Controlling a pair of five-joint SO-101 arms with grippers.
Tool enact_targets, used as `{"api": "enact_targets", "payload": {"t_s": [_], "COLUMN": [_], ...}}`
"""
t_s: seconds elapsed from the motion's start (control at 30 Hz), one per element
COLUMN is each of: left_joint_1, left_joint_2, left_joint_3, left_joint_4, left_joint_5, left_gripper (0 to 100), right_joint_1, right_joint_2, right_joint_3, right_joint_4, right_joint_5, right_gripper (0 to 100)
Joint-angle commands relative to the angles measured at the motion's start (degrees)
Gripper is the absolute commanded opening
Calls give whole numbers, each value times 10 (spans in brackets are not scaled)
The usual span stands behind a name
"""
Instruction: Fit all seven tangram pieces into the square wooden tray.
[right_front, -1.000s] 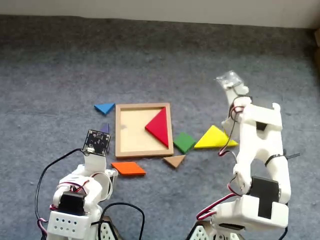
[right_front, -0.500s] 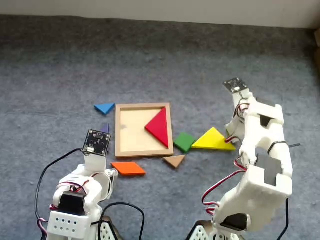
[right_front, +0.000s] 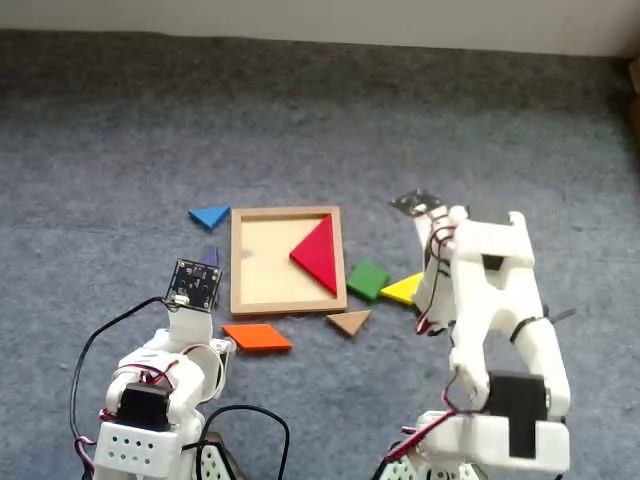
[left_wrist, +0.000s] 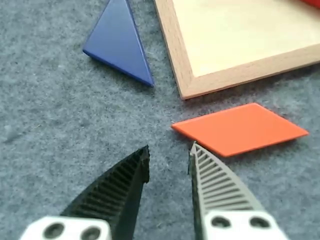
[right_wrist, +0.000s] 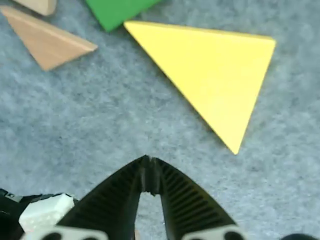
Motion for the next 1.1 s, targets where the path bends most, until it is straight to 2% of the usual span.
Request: {"api": "enact_targets", "payload": {"t_s": [0.0,0.1,0.3,0.43,0.57,0.7,0.93,1.0,1.07], "left_joint_1": [8,8,8,8,8,8,8,8,8], "left_joint_2": [-21,-21,-21,-21,-21,-21,-21,-21,-21], "left_joint_3": [11,11,11,11,11,11,11,11,11], "left_joint_4": [2,2,2,2,2,2,2,2,2], "left_joint_5": [4,4,4,4,4,4,4,4,4], "left_gripper": [146,146,146,146,146,146,146,146,146], "right_joint_1": [-11,-13,-41,-65,-84,-85,-95,-97,-97], "right_joint_2": [-79,-80,-27,35,124,215,247,247,249], "right_joint_3": [-4,-6,-22,-65,-128,-199,-247,-244,-241], "right_joint_4": [-25,-40,-40,-36,-36,-35,-21,-16,-21], "right_joint_5": [-27,-29,-28,-27,-23,17,48,54,54], "right_gripper": [7,61,448,614,620,620,620,601,540]}}
